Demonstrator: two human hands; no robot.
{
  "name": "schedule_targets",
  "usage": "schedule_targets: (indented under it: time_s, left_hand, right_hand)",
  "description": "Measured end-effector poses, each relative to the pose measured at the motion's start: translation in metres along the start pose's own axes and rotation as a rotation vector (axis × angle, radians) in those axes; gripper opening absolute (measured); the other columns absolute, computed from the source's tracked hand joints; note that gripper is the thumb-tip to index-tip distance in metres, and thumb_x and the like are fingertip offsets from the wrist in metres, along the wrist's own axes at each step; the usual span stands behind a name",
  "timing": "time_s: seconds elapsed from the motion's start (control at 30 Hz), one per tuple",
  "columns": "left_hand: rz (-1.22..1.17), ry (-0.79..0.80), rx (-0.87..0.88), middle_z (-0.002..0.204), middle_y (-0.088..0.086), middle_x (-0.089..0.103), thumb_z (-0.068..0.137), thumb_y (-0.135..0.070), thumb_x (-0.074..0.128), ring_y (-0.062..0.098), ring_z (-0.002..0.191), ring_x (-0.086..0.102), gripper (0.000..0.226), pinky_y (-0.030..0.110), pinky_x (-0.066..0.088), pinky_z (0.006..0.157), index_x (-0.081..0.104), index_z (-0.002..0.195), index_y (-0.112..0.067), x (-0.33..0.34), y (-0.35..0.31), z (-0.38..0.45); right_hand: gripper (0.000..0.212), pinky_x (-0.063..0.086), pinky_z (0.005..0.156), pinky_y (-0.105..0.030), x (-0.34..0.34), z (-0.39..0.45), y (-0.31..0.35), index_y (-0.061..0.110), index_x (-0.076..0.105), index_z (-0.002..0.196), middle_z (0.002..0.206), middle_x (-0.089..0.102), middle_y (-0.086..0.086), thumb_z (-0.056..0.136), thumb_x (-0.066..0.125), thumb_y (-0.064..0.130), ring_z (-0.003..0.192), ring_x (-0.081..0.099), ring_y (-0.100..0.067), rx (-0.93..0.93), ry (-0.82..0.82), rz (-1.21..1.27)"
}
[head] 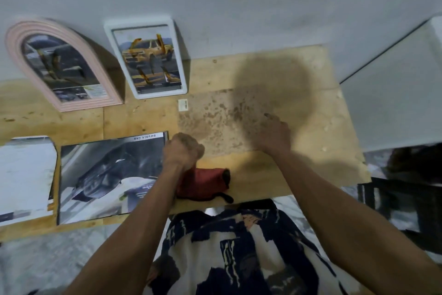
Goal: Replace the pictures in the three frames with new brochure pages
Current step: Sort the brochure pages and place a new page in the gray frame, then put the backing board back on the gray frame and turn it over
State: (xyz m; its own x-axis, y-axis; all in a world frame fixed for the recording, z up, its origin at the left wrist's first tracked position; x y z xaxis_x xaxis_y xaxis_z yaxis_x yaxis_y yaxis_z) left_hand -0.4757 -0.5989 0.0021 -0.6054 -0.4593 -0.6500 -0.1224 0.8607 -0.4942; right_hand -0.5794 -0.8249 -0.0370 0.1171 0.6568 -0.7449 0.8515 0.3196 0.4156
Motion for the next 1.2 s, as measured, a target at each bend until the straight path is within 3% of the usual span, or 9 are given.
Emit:
schedule_targets:
  time_s: [0.2, 0.33, 0.43, 0.6, 0.7, 0.83, 0.9, 1.03, 1.2]
  left_hand:
    - [-0.007, -0.023, -0.089, 0.102, 0.016, 0.074, 0.085, -0.028, 0.074, 0.032, 0.097, 0.069, 0.027, 0.034, 0.054, 0.082, 0.076, 0.097, -0.004, 0.011, -0.016, 0.006]
    - [-0.144, -0.023, -0.203, 0.099, 0.007, 0.075, 0.072, -0.040, 0.068, 0.024, 0.098, 0.070, 0.039, 0.034, 0.055, 0.081, 0.074, 0.094, -0.008, 0.017, -0.011, 0.021]
    - [-0.222, -0.086, -0.314, 0.118, 0.011, 0.067, 0.083, -0.032, 0.074, 0.031, 0.114, 0.063, 0.047, 0.035, 0.050, 0.090, 0.063, 0.122, -0.008, 0.020, -0.010, 0.023]
    - [-0.300, -0.136, -0.360, 0.085, 0.000, 0.062, 0.082, -0.033, 0.078, 0.019, 0.088, 0.058, 0.025, 0.027, 0.045, 0.073, 0.063, 0.085, -0.013, 0.024, -0.004, 0.020]
    - [-0.353, -0.171, -0.376, 0.089, 0.005, 0.069, 0.076, -0.040, 0.082, 0.019, 0.079, 0.064, 0.037, 0.028, 0.049, 0.066, 0.071, 0.090, -0.008, 0.018, 0.002, 0.018]
    - [-0.556, -0.165, -0.352, 0.065, 0.005, 0.064, 0.075, -0.024, 0.086, 0.016, 0.051, 0.059, 0.035, 0.026, 0.047, 0.050, 0.057, 0.058, -0.015, 0.006, 0.016, 0.016]
    - [-0.634, -0.191, -0.337, 0.076, 0.007, 0.073, 0.069, -0.020, 0.089, 0.022, 0.066, 0.071, 0.028, 0.034, 0.059, 0.065, 0.064, 0.069, -0.008, -0.005, 0.027, 0.012]
    - [-0.691, -0.281, -0.261, 0.100, 0.004, 0.073, 0.063, -0.027, 0.094, 0.020, 0.093, 0.071, 0.063, 0.043, 0.058, 0.088, 0.056, 0.110, -0.011, -0.037, 0.046, -0.004]
    - [-0.588, -0.280, -0.151, 0.092, -0.009, 0.065, 0.071, -0.017, 0.090, 0.016, 0.087, 0.064, 0.058, 0.041, 0.054, 0.083, 0.051, 0.113, -0.009, -0.084, 0.099, -0.023]
  right_hand:
    - [0.054, 0.035, 0.106, -0.041, -0.003, 0.021, 0.000, 0.023, 0.039, 0.141, 0.137, 0.043, -0.017, 0.089, 0.055, 0.022, 0.125, 0.043, -0.038, 0.031, 0.011, 0.013]
    - [0.043, 0.037, 0.100, -0.040, -0.004, 0.033, 0.002, 0.020, 0.043, 0.133, 0.137, 0.040, -0.015, 0.091, 0.052, 0.025, 0.126, 0.039, -0.036, 0.102, -0.019, 0.096]
    - [0.039, 0.038, 0.098, -0.040, -0.010, 0.042, -0.003, 0.016, 0.043, 0.128, 0.135, 0.039, -0.016, 0.092, 0.052, 0.030, 0.124, 0.039, -0.035, 0.179, -0.034, 0.123]
    - [0.051, 0.042, 0.080, -0.029, -0.017, 0.049, -0.005, 0.017, 0.043, 0.137, 0.139, 0.038, -0.014, 0.093, 0.053, 0.041, 0.087, 0.042, -0.020, 0.232, -0.035, 0.186]
    - [0.055, 0.051, 0.087, -0.034, -0.018, 0.039, -0.003, 0.019, 0.045, 0.139, 0.138, 0.035, -0.014, 0.091, 0.055, 0.045, 0.094, 0.057, -0.028, 0.280, -0.077, 0.243]
    - [0.058, 0.051, 0.092, -0.039, -0.012, 0.018, 0.010, 0.017, 0.045, 0.137, 0.134, 0.040, -0.012, 0.089, 0.057, 0.047, 0.103, 0.056, -0.032, 0.326, -0.053, 0.330]
    - [0.057, 0.054, 0.087, -0.040, -0.005, 0.005, 0.017, 0.017, 0.049, 0.132, 0.127, 0.053, -0.009, 0.085, 0.060, 0.047, 0.099, 0.059, -0.029, 0.316, -0.065, 0.408]
    - [0.054, 0.049, 0.061, -0.029, 0.014, -0.026, 0.028, 0.019, 0.045, 0.131, 0.106, 0.058, 0.000, 0.086, 0.064, 0.042, 0.079, 0.057, -0.013, 0.236, -0.063, 0.523]
    - [0.076, 0.058, 0.082, -0.045, 0.057, -0.070, 0.062, 0.022, 0.042, 0.138, 0.112, 0.057, 0.002, 0.073, 0.075, 0.045, 0.094, 0.061, -0.020, 0.224, 0.087, 0.616]
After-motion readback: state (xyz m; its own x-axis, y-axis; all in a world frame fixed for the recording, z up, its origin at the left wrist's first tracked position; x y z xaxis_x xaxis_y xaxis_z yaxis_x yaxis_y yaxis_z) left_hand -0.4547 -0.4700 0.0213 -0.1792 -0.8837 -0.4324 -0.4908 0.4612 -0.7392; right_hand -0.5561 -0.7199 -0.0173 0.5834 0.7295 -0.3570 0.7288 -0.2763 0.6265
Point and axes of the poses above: each hand's wrist, its own z-axis towards the middle knuckle, its own x-axis out of the palm, y = z × x, the point moved 1 cm from there along z, towards the middle knuckle
